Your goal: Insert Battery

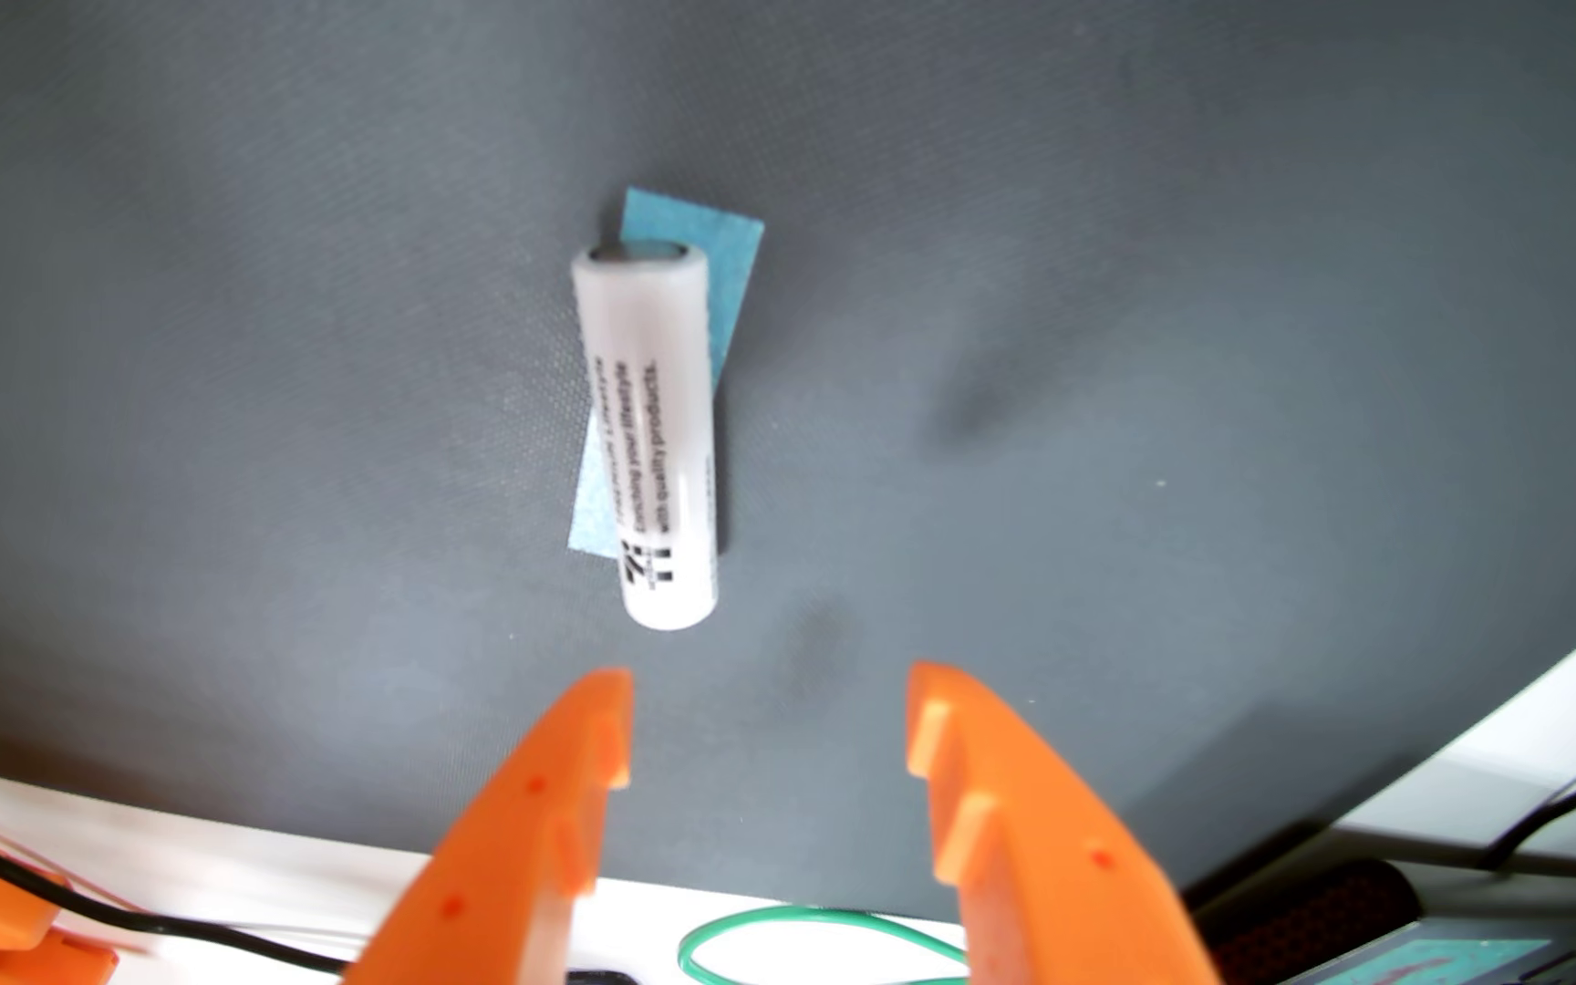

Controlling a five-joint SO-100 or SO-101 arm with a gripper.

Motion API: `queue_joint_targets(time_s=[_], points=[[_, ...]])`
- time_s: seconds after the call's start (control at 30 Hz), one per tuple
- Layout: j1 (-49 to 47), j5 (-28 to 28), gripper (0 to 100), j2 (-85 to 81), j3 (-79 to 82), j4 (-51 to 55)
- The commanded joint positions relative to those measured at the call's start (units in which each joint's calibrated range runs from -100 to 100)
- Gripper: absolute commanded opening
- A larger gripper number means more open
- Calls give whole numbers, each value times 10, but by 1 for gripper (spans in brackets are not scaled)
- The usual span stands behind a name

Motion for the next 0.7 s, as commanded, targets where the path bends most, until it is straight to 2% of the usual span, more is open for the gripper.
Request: queue_joint_targets(time_s=[0.0, 0.67], points=[[6, 5, 18, -2, -3, -6], [11, 11, 18, -1, 28, -10]])
